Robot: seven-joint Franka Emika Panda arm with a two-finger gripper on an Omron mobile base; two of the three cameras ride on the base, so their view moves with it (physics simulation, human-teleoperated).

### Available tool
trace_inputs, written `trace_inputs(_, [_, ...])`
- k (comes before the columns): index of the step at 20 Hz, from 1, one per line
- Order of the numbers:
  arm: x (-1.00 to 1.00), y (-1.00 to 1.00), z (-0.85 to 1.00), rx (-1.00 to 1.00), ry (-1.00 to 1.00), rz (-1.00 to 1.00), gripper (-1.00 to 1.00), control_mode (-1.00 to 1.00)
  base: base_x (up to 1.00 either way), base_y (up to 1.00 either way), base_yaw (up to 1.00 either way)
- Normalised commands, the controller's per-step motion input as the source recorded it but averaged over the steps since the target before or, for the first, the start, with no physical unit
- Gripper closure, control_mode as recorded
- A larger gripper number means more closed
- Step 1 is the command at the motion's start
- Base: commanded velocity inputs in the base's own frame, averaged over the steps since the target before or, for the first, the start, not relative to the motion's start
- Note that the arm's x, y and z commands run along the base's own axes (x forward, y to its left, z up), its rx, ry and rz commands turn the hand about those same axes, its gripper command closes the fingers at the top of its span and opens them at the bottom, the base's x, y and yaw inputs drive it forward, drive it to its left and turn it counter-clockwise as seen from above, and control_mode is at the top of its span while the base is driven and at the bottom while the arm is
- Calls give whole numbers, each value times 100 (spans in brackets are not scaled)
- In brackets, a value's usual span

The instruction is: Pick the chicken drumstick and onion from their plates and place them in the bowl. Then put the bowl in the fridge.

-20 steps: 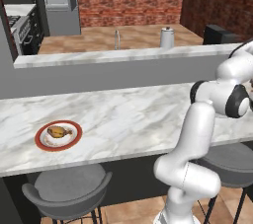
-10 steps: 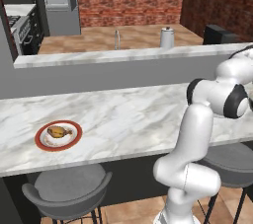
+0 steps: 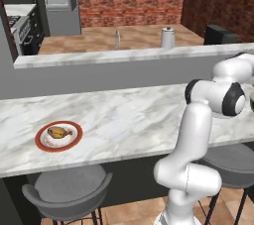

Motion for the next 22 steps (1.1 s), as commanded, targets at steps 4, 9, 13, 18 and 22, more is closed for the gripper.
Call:
trace_inputs(4, [8, -28, 7, 1, 15, 7, 100, -100, 0, 0, 0])
trace_inputs(9, [9, -28, 2, 10, 6, 8, 100, -100, 0, 0, 0])
trace_inputs(13, [3, -22, 0, 14, 9, 5, 100, -100, 0, 0, 0])
trace_inputs(18, [3, -10, 0, 13, 9, 4, 100, -100, 0, 0, 0])
trace_inputs(22, [10, -9, 0, 9, 12, 3, 100, -100, 0, 0, 0])
